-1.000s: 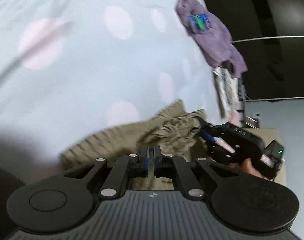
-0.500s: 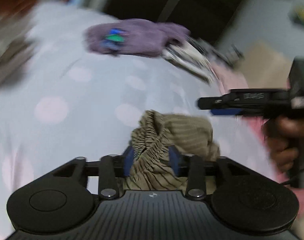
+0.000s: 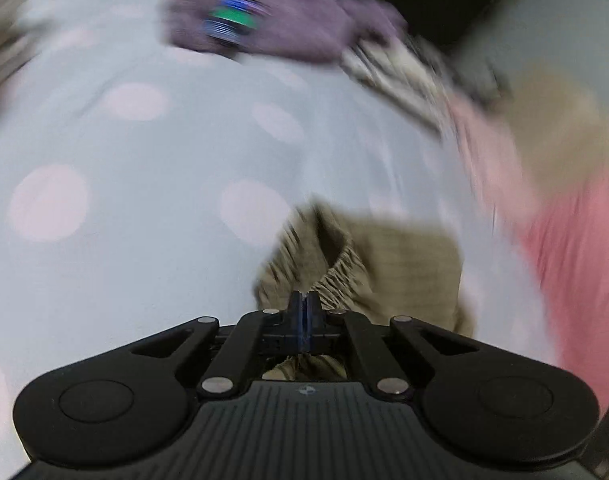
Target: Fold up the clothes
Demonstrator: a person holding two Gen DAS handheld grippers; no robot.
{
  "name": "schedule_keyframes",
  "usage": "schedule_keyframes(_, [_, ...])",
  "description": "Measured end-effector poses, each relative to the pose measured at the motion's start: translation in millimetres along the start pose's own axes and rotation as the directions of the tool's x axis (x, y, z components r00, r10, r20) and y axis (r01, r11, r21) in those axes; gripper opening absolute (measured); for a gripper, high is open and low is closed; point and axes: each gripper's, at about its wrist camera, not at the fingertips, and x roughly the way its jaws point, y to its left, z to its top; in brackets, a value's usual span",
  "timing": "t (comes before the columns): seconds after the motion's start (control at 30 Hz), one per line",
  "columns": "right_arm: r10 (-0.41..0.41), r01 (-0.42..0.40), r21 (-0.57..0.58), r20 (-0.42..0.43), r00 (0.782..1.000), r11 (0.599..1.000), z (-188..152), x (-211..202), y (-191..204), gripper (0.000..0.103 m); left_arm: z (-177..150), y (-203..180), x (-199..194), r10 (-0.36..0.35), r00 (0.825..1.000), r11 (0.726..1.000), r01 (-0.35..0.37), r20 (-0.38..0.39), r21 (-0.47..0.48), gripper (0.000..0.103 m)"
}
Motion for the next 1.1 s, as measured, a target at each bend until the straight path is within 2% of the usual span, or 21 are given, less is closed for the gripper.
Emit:
schedule_keyframes(0.1, [0.053,-0.054,0.014,0.053,0.997,0.998,-1,-12,-4,0.001,5,22,-11,0.025,0.999,0.994,-0.020,0.047,-0.106,0.000])
schedule_keyframes(0.13, [0.082,-0.085,0.031,0.074,0.994,0.996,0,-18,-7,0.001,4,25,-9,0.034,0.999,0.994,-0.031,0.022,-0.103,0.000])
schedule_keyframes(0.17, [0.103,-0.107,0.045,0.087,0.991,0.993,0,-22,-10,0.001,1,27,-2,0.056,0.998,0.996,-0.059,-0.038,-0.072,0.000])
schedule_keyframes(0.23, [0.113,-0.116,0.038,0.074,0.991,0.993,1,-21,-11,0.001,-8,28,18,0.113,0.978,0.993,-0.117,-0.174,-0.012,0.002])
schedule_keyframes(0.27, [0.107,-0.108,0.022,0.049,0.993,0.994,0,-16,-9,0.001,-12,30,22,0.132,0.970,0.990,-0.138,-0.203,-0.012,0.002])
schedule_keyframes(0.3, [0.095,-0.095,0.007,0.030,0.995,0.995,-1,-12,-7,0.003,-14,31,21,0.145,0.970,0.988,-0.153,-0.197,-0.025,0.003])
schedule_keyframes(0.37, [0.066,-0.065,-0.024,0.029,0.997,0.998,-4,-11,-4,0.010,-13,32,3,0.163,0.982,0.984,-0.169,-0.101,-0.054,0.005])
schedule_keyframes(0.47, [0.069,-0.061,-0.074,0.118,0.991,0.995,-10,-29,5,0.027,-10,34,-31,0.188,0.982,0.978,-0.185,0.024,-0.093,0.018])
schedule_keyframes(0.5, [0.081,-0.065,-0.106,0.147,0.986,0.992,-13,-37,10,0.039,-13,35,-42,0.186,0.982,0.978,-0.181,0.036,-0.105,0.019])
schedule_keyframes(0.53, [0.098,-0.073,-0.151,0.163,0.982,0.986,-16,-42,17,0.040,-16,36,-53,0.183,0.982,0.977,-0.176,0.047,-0.117,0.019])
schedule_keyframes(0.6, [0.135,-0.093,-0.239,0.165,0.977,0.967,-22,-47,32,0.041,-24,34,-65,0.155,0.988,0.981,-0.151,0.020,-0.123,0.019])
schedule_keyframes(0.7, [0.187,-0.133,-0.345,0.128,0.974,0.929,-34,-42,61,0.042,-38,31,-69,0.131,0.987,0.978,-0.143,-0.089,-0.151,0.031])
schedule_keyframes(0.8, [0.222,-0.160,-0.428,0.099,0.970,0.890,-46,-33,89,0.042,-46,37,-66,0.092,0.972,0.968,-0.138,-0.216,-0.210,0.031])
schedule_keyframes(0.87, [0.231,-0.153,-0.486,0.104,0.967,0.860,-53,-29,108,0.042,-51,38,-69,0.097,0.961,0.962,-0.157,-0.260,-0.223,0.031])
schedule_keyframes(0.9, [0.230,-0.139,-0.521,0.113,0.967,0.842,-55,-28,116,0.045,-53,38,-73,0.106,0.959,0.961,-0.167,-0.263,-0.220,0.031])
schedule_keyframes(0.93, [0.230,-0.124,-0.556,0.124,0.965,0.822,-58,-27,124,0.053,-56,36,-80,0.123,0.956,0.961,-0.182,-0.265,-0.209,0.031])
schedule_keyframes(1.0, [0.240,-0.090,-0.644,0.150,0.959,0.760,-63,-26,138,0.062,-62,32,-89,0.165,0.949,0.965,-0.212,-0.268,-0.157,0.032])
schedule_keyframes(1.1, [0.253,-0.049,-0.773,0.147,0.956,0.633,-76,-22,157,0.062,-65,34,-102,0.245,0.936,0.954,-0.278,-0.252,-0.108,0.032])
